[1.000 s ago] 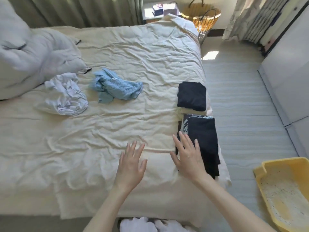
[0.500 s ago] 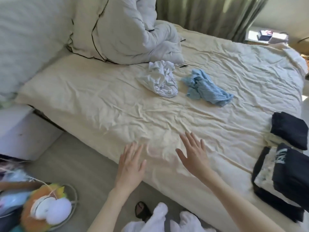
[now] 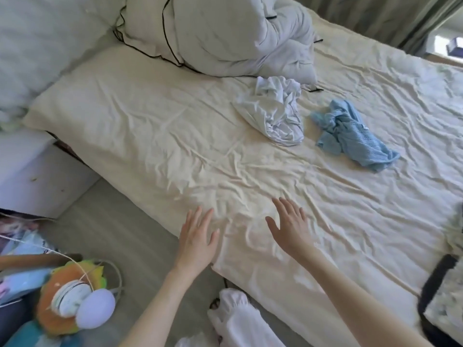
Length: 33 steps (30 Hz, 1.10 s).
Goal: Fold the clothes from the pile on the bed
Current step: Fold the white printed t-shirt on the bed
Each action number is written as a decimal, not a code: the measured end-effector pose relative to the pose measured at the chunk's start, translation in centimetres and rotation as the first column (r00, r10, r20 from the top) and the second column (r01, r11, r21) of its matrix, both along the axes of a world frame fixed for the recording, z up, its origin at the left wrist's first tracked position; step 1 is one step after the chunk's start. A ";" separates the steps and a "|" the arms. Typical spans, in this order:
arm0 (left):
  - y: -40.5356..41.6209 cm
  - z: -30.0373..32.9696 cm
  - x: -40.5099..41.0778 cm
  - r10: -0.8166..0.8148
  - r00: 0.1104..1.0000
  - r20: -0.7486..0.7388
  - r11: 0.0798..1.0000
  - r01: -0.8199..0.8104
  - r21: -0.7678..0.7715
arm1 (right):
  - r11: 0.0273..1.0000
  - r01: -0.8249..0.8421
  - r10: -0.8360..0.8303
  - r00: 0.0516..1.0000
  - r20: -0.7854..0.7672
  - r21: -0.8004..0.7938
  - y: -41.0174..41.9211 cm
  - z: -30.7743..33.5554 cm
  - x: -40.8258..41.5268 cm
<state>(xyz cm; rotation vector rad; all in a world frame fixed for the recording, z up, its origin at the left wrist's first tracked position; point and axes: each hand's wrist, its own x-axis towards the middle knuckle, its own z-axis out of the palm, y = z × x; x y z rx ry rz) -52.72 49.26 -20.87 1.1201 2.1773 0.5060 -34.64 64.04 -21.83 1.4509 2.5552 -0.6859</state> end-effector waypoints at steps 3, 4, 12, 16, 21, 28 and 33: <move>3.7 -2.7 -1.2 -0.037 0.999 0.005 0.998 0.038 -0.044 | 0.998 -0.008 0.014 0.996 0.085 -0.066 3.5 -3.6 -1.8; 5.2 -3.9 -1.8 -0.047 0.999 0.007 0.996 0.048 -0.077 | 0.997 -0.010 0.019 0.994 0.103 -0.081 5.1 -4.9 -2.6; 18.3 -15.2 -9.9 -0.209 0.975 -0.081 0.940 0.177 -0.292 | 0.998 0.065 -0.061 0.989 0.138 -0.025 21.2 -15.0 -11.2; 21.1 -21.0 -12.8 -0.310 0.943 -0.124 0.889 0.241 -0.390 | 0.989 0.080 -0.098 0.985 0.142 0.125 28.6 -19.6 -15.1; 20.8 -25.5 -14.5 -0.407 0.911 -0.062 0.803 0.325 -0.499 | 0.942 0.231 -0.249 0.967 0.046 0.244 35.2 -23.7 -18.9; 22.6 -24.5 -15.8 -0.324 0.939 0.112 0.799 0.335 -0.499 | 0.949 0.295 -0.243 0.909 -0.337 0.109 29.5 -22.2 -18.2; 26.1 -19.7 -15.2 0.515 0.653 0.556 0.855 -0.348 -0.384 | 1.000 0.018 -0.014 0.884 -0.468 0.002 20.6 -18.5 -17.8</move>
